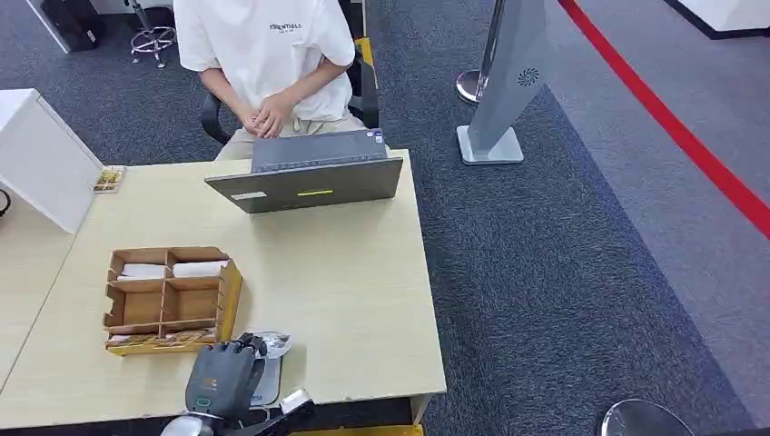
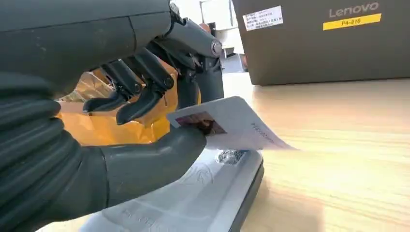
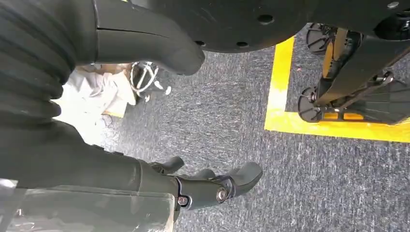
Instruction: Pass the card to the sensor for recognition and then transmit it.
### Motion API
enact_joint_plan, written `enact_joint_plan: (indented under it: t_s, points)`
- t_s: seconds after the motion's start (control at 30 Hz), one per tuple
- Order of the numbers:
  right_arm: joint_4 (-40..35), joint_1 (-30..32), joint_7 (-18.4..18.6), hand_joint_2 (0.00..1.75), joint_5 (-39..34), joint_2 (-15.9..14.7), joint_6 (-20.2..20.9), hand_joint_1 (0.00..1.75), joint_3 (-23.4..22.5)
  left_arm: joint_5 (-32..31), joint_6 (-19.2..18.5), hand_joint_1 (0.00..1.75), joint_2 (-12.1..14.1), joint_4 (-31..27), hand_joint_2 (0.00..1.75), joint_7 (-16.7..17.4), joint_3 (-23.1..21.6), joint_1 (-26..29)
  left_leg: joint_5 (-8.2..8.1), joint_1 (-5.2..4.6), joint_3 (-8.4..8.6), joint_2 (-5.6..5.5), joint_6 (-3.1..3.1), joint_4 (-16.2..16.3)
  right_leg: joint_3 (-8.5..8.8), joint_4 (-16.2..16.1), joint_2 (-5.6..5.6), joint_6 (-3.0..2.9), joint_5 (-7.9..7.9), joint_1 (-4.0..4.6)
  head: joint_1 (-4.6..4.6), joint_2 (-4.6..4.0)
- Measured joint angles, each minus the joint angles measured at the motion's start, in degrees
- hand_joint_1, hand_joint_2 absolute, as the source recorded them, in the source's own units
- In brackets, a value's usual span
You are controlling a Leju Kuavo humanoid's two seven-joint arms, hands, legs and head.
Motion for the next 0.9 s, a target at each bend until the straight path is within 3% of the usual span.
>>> enact_joint_plan:
  t_s: [0.33, 0.57, 0.77, 0.9]
  points:
    - [0.00, -0.05, 0.13, 1.75, 1.68, 0.00, 0.15, 0.00, 0.02, 0.33, 3.69, 1.75, -2.27, 7.31, 1.75, 0.61, 1.83, -1.64, 0.01, 0.00, 0.07, -0.02, 0.00, 0.00, 0.07, 0.00, -0.04, 0.00, 0.00, 0.00, 0.00, 0.00]
    - [0.00, -0.05, 0.11, 1.75, 2.18, 0.00, 0.15, 0.00, 0.02, 0.02, 4.13, 1.75, -2.97, 9.90, 1.75, 0.59, 3.50, -3.62, 0.01, 0.01, 0.12, -0.01, -0.01, 0.00, 0.10, 0.00, -0.03, -0.01, 0.01, 0.01, 0.00, 0.00]
    - [0.00, -0.10, 0.02, 1.75, 3.00, 0.00, 0.72, 0.00, 0.02, -3.46, 4.44, 1.75, -3.23, 10.38, 1.75, 0.11, 4.90, -5.10, 0.02, 0.01, 0.11, -0.02, 0.00, 0.00, 0.09, 0.00, -0.03, -0.01, 0.01, 0.01, 0.00, 0.00]
    - [0.00, -0.17, 0.09, 1.75, 3.76, 0.00, 1.09, 0.00, 0.02, -6.51, 4.44, 1.75, -3.10, 10.34, 1.75, 0.15, 6.32, -9.33, 0.09, 0.01, 0.09, -0.09, 0.00, 0.00, 0.10, 0.01, -0.09, 0.00, 0.05, 0.01, 0.00, 0.00]
